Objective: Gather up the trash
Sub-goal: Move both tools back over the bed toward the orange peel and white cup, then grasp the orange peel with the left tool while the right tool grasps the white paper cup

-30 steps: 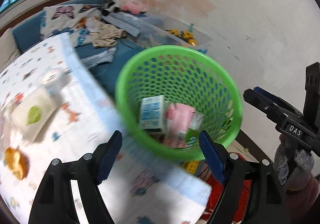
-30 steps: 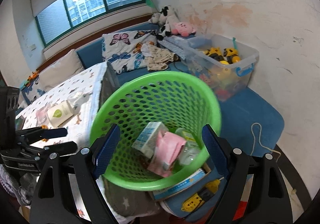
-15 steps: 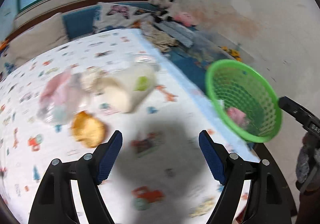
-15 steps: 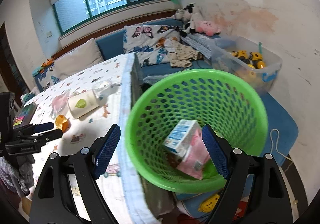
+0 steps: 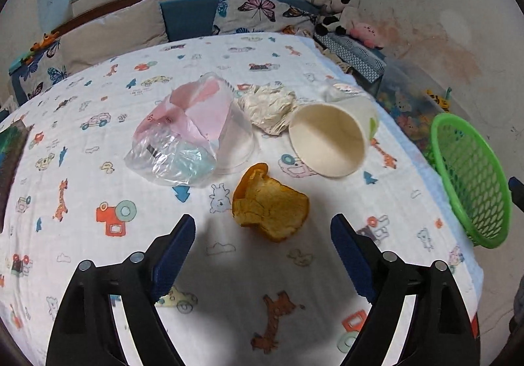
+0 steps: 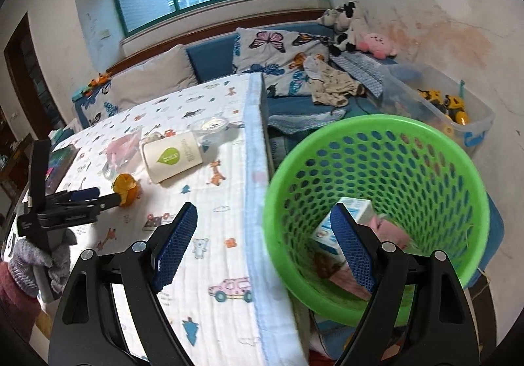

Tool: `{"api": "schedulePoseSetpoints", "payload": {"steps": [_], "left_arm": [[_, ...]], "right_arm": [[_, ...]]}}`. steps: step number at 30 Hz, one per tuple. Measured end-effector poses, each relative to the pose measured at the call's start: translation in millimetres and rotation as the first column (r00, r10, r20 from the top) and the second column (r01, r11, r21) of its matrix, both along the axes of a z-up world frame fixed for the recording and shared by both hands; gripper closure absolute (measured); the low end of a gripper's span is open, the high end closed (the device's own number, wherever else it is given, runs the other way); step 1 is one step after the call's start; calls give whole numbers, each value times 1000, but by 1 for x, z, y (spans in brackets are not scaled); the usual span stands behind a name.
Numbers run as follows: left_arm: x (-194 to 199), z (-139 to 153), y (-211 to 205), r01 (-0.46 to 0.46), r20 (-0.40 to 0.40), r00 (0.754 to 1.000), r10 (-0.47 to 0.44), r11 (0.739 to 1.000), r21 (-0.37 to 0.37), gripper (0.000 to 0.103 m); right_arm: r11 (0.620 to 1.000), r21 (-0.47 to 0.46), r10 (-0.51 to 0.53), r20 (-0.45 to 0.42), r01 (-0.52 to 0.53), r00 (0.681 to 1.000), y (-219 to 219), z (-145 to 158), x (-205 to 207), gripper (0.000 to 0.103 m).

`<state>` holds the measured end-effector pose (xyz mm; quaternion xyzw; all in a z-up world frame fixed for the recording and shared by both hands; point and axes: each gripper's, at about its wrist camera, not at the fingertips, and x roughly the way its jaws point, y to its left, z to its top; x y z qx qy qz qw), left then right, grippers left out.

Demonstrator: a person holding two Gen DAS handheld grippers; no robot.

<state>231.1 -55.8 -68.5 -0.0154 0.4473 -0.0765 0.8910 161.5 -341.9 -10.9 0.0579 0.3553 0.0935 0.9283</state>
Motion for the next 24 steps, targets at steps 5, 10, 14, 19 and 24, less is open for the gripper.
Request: {"api": "schedulePoseSetpoints", "payload": {"steps": [5,10,14,19,24], "left_arm": [[9,-11,-5,-15,-13,1000,16,1000,24,21],[16,-21,-7,-22,-26,999,23,999,31,28],[17,-19,-6,-28,-11,1000,29,999,20,39],[15,-15,-3,-17,2,1000,17,1000,-18,58],[12,-11,0,-11,9,1000,12,999,-40,69]], "right_arm": [[999,-10,37,-17,-37,999,16,-4,8,20],[998,-14,64,-36,-65,997,28,-7,17,20],[996,-4,86,-55,-86,995,35,-7,28,20],[993,27,113,-75,-111,991,43,-7,42,20],[983,59,178,-95,-173,979,57,-10,57,20]]}}
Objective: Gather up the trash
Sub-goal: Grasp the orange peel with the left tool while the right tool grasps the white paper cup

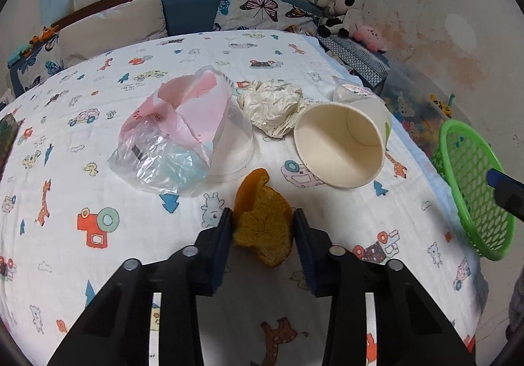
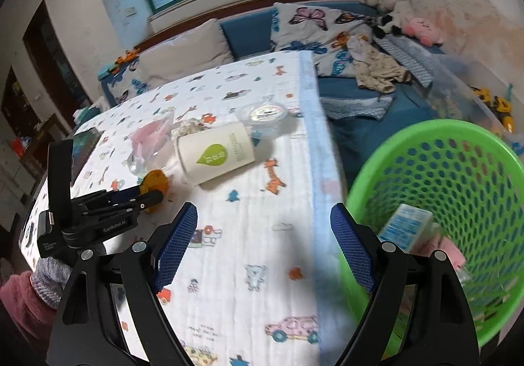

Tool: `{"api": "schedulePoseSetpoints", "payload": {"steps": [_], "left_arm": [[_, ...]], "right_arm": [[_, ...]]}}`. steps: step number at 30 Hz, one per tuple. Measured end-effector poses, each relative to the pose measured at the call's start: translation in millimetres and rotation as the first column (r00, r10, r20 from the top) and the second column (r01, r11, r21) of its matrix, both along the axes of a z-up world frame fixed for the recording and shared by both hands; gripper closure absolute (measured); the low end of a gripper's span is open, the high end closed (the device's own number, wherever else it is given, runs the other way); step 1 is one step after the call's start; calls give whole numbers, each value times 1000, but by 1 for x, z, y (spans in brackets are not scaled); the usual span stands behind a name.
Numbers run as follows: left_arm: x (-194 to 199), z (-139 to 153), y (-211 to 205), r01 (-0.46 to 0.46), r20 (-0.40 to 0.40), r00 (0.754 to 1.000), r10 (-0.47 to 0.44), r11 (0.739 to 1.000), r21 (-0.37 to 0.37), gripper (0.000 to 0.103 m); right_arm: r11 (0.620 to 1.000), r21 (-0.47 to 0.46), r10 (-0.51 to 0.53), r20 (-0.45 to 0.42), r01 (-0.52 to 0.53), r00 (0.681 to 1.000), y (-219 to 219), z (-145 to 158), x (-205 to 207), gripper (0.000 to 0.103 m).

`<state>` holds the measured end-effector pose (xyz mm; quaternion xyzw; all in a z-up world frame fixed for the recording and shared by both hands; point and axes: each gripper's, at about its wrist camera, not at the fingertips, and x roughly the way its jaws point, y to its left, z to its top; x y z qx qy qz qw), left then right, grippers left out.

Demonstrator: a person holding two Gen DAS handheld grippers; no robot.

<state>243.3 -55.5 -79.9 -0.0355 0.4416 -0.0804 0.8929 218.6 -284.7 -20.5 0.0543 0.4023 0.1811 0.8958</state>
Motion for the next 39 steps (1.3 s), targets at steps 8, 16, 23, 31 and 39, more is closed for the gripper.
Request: {"api": "schedulePoseSetpoints", "payload": {"steps": [8,16,23,31,39], "left_arm": [[-9,3,10,5,-15,1000,-5,999,-36,75],[-17,5,23,4,-36,999,-7,997,-75,76],[-24,11,26,23,-26,999,-25,996,-81,76],[-26,14,27,38,-19,999,-40,995,-87,76],[-27,14,30,31,-25,999,-33,995,-92,76]], "right_arm": [[992,-46,118,0,-118,993,33,-8,26,15],[973,-96,209,-10,-209,978,65,-26,63,9],[961,-83,262,-45,-265,964,78,-39,91,6],[955,-30,293,-87,-296,952,82,-50,106,8],[964,-62,258,-43,-260,965,79,-39,85,18]]}}
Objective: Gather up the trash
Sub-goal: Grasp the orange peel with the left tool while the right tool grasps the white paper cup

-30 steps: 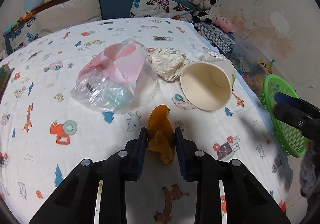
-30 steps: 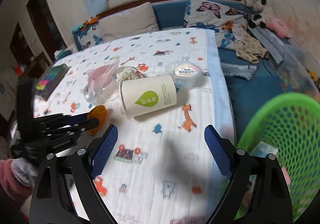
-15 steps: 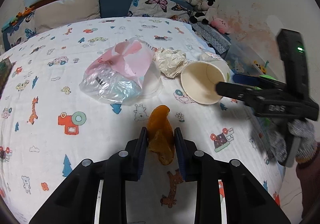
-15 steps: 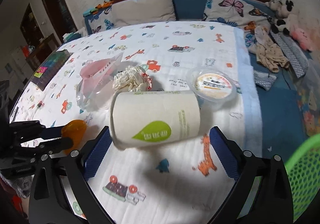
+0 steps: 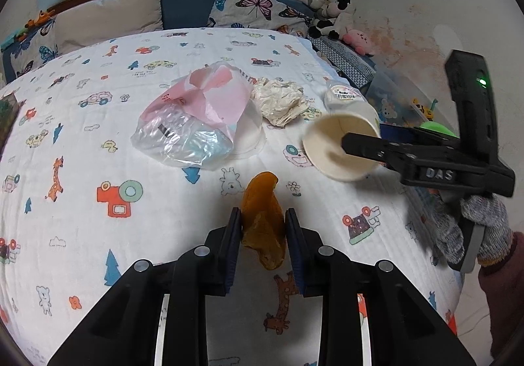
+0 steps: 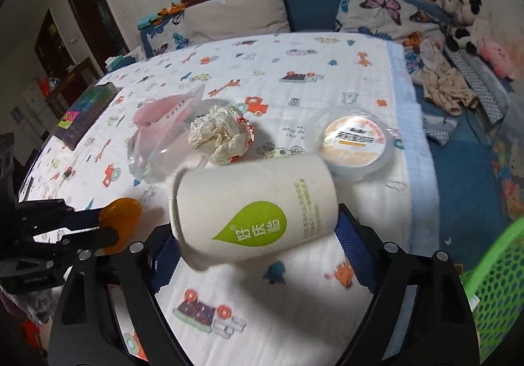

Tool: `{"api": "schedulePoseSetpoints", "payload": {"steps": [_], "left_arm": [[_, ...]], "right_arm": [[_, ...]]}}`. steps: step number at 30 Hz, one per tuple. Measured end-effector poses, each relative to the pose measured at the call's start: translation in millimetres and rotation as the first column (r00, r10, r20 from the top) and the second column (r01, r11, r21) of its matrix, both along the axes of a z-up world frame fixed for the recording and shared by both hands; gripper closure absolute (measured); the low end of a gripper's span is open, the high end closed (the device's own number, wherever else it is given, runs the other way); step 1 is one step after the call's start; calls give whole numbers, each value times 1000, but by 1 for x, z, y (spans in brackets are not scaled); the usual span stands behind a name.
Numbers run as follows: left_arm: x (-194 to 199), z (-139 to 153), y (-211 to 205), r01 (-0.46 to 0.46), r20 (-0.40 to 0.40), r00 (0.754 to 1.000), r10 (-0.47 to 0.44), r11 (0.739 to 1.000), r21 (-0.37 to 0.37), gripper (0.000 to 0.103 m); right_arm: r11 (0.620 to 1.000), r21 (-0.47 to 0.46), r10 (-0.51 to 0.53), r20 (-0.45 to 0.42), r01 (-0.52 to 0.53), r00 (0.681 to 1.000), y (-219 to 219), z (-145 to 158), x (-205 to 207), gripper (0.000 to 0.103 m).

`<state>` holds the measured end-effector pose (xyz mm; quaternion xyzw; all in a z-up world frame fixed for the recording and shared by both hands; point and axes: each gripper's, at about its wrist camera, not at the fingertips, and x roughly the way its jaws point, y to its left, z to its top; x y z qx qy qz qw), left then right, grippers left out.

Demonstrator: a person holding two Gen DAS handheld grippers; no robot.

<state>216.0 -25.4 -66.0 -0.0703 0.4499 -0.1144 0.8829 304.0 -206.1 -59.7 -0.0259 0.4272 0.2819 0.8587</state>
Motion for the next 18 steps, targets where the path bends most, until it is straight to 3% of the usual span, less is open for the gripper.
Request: {"api": "schedulePoseSetpoints", "payload": {"steps": [8,10,11,16,18], "left_arm": [[-11,10,-12,25,22,999,-25,1000,1,76],[-13,12,-15,33,24,999,-33,999,-4,76],[-15,14,-18,37,29,999,-37,999,-3,76],[-21,20,-25,51,43,998,-51,999,-5,76],[-23,22,-27,55,48,997,-55,998,1,76]], "right_arm": [[999,10,-41,-9,41,999,-18,10,-28,30],[999,20,-50,-15,51,999,-25,12,-36,41],[998,28,-56,-26,57,998,-29,12,-39,52],[996,5,-88,-33,88,996,-38,7,-51,57],[995,4,-101,-30,101,994,-41,5,-56,66]]}}
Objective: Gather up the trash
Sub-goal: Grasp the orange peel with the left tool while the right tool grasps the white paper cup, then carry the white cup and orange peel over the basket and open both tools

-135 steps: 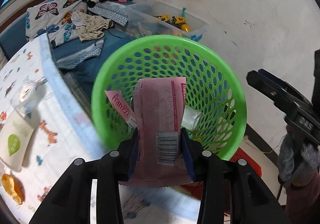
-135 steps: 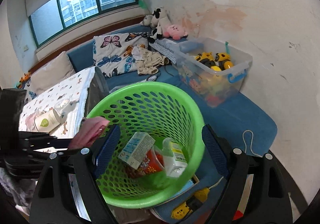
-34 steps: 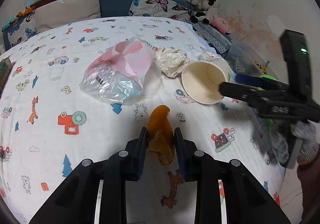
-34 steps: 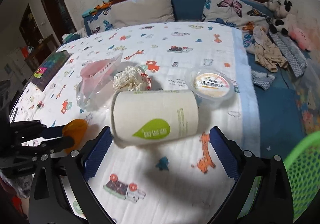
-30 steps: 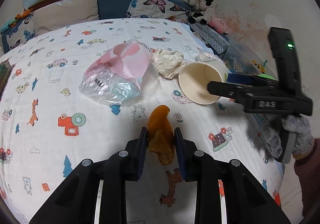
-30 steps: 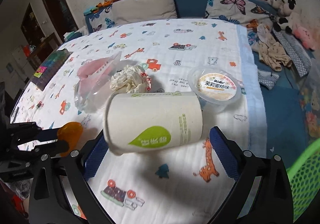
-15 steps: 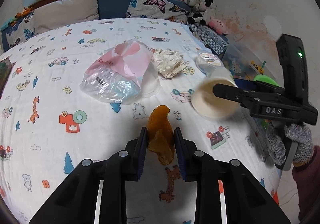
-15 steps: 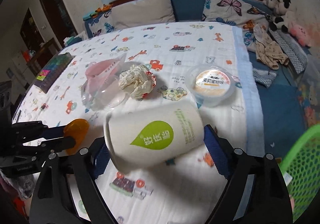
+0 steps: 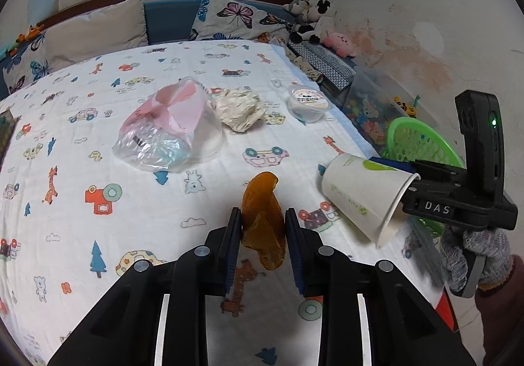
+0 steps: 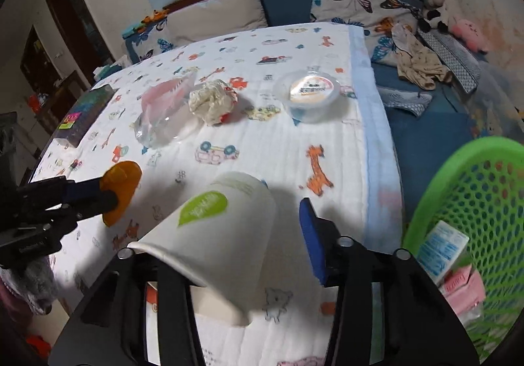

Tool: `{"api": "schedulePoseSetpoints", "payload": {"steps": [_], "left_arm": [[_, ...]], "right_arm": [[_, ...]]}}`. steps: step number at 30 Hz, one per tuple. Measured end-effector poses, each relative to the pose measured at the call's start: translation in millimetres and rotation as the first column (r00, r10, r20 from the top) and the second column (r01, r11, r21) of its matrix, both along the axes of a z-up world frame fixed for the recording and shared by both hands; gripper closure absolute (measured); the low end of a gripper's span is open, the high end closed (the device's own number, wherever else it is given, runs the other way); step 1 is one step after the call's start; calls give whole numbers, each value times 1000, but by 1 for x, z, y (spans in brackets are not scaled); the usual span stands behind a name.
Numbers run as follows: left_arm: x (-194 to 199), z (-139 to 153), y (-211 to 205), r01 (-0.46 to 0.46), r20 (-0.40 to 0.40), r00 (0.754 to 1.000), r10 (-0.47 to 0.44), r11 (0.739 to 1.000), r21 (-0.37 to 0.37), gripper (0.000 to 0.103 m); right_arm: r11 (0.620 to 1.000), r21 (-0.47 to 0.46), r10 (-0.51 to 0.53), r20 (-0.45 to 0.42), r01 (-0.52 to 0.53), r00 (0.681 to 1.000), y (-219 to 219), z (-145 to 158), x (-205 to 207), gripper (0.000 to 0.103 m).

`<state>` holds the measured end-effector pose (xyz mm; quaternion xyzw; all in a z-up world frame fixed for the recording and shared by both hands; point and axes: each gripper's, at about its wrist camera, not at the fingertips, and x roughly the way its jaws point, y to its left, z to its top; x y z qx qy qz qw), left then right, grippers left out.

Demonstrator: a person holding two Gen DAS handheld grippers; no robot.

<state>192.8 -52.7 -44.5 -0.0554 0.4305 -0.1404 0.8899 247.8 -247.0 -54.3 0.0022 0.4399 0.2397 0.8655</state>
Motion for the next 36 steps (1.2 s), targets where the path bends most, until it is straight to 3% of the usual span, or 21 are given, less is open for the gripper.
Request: {"api": "schedulePoseSetpoints", "payload": {"steps": [2,6,9,20,28,31,34,36], "left_arm": [[-2,2,-1,1,3,1000,-1,1000,3,76],[-4,3,-2,-3,4,1000,3,1000,3,76],[-5,4,-4,3,6,1000,-3,1000,6,76],[-6,19,-29,60,30,998,-60,998,3,76],[0,31,-72,145,44,989,-144,989,-16,76],[4,36,-95,186,51,981,-185,982,-13,76],[9,38,-115,216,47,975,-215,976,-23,76],[14,38,-126,234,41,972,-233,972,-30,76]], "right_arm": [[1000,-9,-15,5,15,1000,-3,0,-5,68],[999,-10,-39,31,39,999,-8,1,-17,85],[998,-12,-55,55,56,997,-8,3,-27,91],[986,30,-168,110,165,980,-52,30,-41,95],[928,-122,-343,91,352,935,-135,34,-27,94],[883,-193,-420,83,428,904,-167,27,-18,92],[860,-230,-456,53,455,888,-191,19,-12,82],[832,-277,-481,75,481,874,-203,16,-10,52]]}}
